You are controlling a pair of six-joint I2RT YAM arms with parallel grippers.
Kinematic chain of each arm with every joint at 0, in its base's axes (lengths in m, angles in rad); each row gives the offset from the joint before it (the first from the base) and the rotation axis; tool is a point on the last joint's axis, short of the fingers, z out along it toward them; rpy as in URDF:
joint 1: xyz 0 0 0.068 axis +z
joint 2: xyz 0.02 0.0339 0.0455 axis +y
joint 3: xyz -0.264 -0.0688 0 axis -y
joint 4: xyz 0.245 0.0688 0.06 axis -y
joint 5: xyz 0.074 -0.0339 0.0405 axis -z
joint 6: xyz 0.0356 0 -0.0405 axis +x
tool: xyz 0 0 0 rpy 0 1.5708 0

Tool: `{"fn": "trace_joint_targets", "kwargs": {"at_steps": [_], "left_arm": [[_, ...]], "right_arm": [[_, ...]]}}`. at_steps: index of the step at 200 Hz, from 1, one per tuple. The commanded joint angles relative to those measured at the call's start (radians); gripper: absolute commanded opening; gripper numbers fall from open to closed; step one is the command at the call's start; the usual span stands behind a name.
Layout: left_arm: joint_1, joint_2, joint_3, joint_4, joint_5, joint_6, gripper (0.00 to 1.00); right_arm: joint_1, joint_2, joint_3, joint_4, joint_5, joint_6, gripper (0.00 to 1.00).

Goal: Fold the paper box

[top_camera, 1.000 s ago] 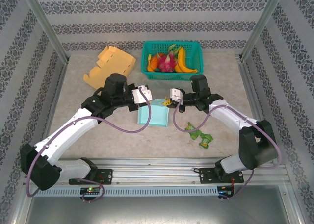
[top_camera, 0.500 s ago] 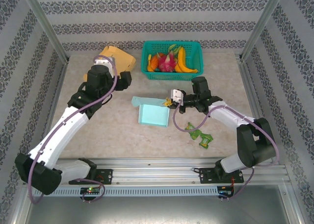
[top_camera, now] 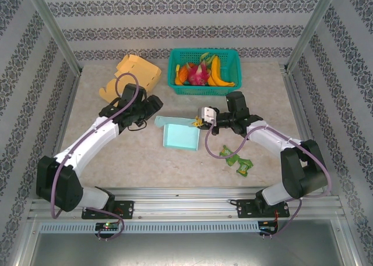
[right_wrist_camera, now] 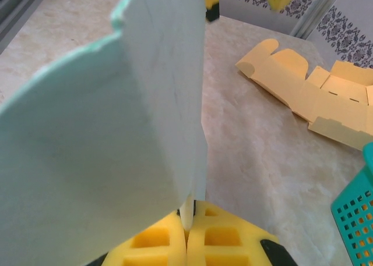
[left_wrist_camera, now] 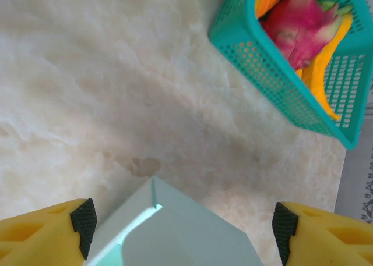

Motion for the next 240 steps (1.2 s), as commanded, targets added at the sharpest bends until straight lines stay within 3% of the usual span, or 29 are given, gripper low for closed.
{"fn": "trace_joint_targets", "kwargs": {"at_steps": [1, 169, 187, 240], "left_arm": [[-0.031, 0.046, 0.032, -0.001, 0.033, -0.067, 0.77], [-0.141, 0.124, 0.036, 0.074, 0.055, -0.119, 0.64], [-0.153, 0.122, 0.017, 0.074, 0.024, -0.104, 0.61], [-0.176, 0.120, -0.064, 0.092, -0.052, -0.079, 0.58]], "right_arm": [[0.009, 0.009, -0.010, 0.027, -0.032, -0.011, 0.00], [0.031, 0.061, -0.028, 0.050, 0.052, -0.020, 0.00], [0.039, 0.063, -0.037, 0.040, 0.105, -0.037, 0.12], [0.062, 0.060, -0.023, -0.032, 0.209, -0.077, 0.30]]}}
